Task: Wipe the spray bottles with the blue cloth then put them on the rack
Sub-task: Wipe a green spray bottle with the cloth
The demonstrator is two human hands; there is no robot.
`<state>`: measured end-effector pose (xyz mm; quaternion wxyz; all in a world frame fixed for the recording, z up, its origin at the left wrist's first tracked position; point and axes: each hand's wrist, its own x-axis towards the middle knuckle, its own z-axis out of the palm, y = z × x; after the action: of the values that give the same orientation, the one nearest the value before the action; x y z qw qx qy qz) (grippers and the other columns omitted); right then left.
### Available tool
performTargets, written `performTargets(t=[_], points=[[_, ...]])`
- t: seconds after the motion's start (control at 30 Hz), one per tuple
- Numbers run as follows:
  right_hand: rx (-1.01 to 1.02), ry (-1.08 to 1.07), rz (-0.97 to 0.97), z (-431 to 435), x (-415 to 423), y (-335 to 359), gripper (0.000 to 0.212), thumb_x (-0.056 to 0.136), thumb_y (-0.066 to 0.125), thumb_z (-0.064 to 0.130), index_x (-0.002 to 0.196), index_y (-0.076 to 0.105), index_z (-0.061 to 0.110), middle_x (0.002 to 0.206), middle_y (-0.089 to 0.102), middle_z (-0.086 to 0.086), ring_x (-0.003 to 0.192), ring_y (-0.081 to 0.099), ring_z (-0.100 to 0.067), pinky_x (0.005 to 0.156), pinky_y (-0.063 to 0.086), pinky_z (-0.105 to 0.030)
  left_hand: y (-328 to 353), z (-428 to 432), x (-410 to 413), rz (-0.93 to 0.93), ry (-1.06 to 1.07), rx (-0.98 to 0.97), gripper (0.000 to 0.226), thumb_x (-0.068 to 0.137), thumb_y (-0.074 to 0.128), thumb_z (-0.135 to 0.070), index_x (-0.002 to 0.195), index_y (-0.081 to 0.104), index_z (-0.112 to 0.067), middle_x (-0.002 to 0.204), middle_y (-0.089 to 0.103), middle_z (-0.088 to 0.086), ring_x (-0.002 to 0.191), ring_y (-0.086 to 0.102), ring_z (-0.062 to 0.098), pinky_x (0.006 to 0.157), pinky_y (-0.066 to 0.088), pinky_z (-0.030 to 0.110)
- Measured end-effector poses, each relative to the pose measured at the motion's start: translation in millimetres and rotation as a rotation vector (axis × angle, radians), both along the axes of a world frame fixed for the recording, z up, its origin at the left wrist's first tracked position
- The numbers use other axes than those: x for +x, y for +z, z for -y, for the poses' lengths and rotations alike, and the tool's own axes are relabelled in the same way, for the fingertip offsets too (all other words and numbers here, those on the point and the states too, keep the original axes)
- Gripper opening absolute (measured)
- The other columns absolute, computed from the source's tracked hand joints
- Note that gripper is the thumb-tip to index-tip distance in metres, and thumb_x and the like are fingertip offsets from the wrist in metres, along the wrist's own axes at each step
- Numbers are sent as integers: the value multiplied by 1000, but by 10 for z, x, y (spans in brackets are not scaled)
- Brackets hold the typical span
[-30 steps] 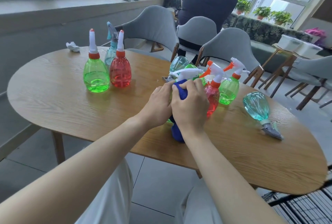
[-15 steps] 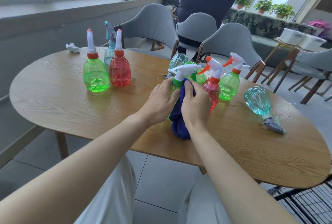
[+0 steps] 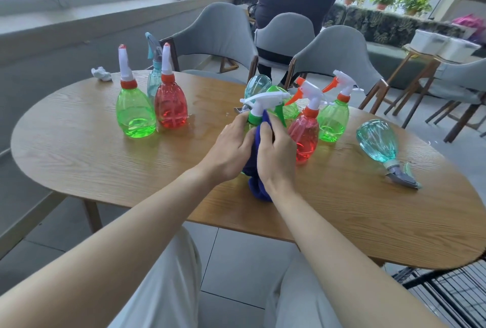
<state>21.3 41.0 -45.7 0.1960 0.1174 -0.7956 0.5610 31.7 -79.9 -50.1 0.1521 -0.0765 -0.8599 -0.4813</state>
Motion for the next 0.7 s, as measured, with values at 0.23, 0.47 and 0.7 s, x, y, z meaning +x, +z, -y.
performTargets(t=[0.23, 0.47, 0.7], points=[[65, -32, 26, 68, -58, 18, 39, 112, 37, 24, 137, 66, 17, 127, 68, 8, 118, 60, -13, 99, 45, -24, 40, -13, 35, -15, 5, -13, 34, 115, 37, -33, 147, 47, -27, 139, 62, -9, 129, 56, 17, 115, 39, 51], [130, 47, -43, -70, 34, -98, 39, 114, 42, 17, 150, 56, 15, 140, 56, 15, 129, 45, 6, 105, 25, 0, 69, -17, 43, 3, 9, 21, 36, 115, 37, -33, 148, 49, -25, 141, 59, -11, 135, 49, 14, 122, 30, 56], [11, -90, 158, -345, -66, -74, 32, 112, 47, 18, 134, 69, 10, 119, 71, 4, 112, 62, -18, 91, 41, -23, 89, 124, -87, 143, 106, 122, 58, 109, 30, -39, 167, 30, -35, 175, 25, -8, 163, 13, 16, 133, 10, 53]])
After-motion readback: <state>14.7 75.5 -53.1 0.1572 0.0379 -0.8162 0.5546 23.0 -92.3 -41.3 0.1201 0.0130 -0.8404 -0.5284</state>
